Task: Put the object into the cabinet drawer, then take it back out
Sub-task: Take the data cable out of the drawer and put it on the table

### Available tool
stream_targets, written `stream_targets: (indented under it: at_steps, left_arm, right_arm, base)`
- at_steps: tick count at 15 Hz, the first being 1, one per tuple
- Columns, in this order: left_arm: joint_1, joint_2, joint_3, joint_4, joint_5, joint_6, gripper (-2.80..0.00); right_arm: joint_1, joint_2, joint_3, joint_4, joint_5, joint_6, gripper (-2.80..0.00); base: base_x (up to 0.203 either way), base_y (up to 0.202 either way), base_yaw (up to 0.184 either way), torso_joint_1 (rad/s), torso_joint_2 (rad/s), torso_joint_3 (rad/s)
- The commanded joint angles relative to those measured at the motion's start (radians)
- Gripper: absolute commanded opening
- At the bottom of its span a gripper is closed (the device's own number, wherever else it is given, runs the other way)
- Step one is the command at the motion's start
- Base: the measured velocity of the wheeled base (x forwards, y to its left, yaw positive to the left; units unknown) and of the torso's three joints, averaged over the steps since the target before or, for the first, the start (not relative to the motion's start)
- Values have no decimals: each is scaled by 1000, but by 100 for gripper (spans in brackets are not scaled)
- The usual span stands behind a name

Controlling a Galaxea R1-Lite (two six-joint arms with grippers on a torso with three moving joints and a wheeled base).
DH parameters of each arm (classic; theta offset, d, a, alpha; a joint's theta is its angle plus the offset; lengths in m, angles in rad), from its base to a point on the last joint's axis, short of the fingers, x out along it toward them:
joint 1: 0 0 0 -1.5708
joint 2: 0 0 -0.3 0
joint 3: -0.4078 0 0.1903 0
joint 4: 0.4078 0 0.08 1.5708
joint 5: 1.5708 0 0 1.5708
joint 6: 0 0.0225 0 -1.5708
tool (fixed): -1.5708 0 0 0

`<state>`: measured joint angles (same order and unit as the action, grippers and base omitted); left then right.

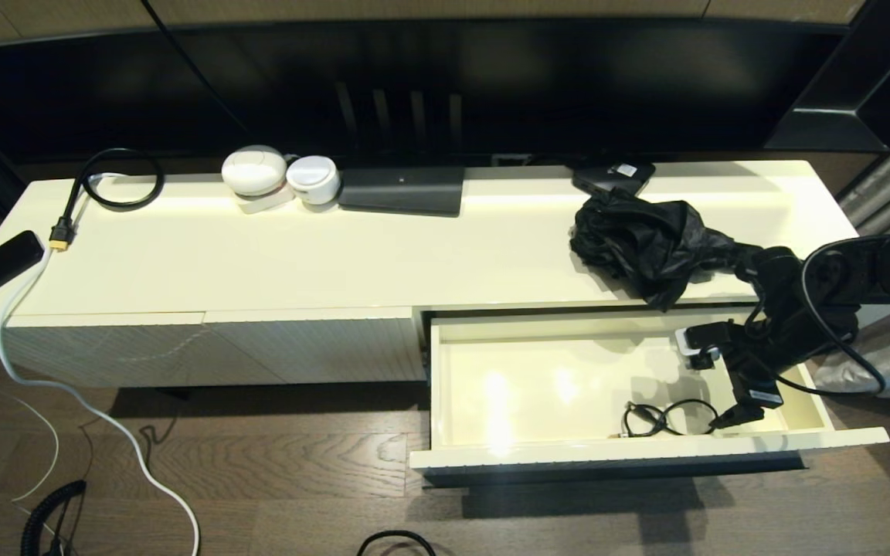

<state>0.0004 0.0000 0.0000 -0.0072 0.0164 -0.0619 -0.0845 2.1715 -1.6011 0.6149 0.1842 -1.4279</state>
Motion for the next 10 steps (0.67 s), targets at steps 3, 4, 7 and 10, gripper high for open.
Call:
stream_targets:
  at_steps: [3,4,7,10]
  left_arm:
    - [0,0,0,-2,0,-1,-280]
    - [0,0,0,0,0,-1,-280]
    - [0,0,0,0,0,-1,-280]
    - [1,0,0,0,0,-1,-280]
  right_arm:
    - [0,8,-2,3,1,-6,0]
    - [0,8,-2,3,2,-8,0]
    - [0,10,-3,3,1,-8,0]
    - [0,10,-2,3,1,-6,0]
  base:
    - [0,0,0,0,0,0]
    - [0,0,0,0,0,0]
    - [0,0,0,0,0,0]
    - [0,0,0,0,0,0]
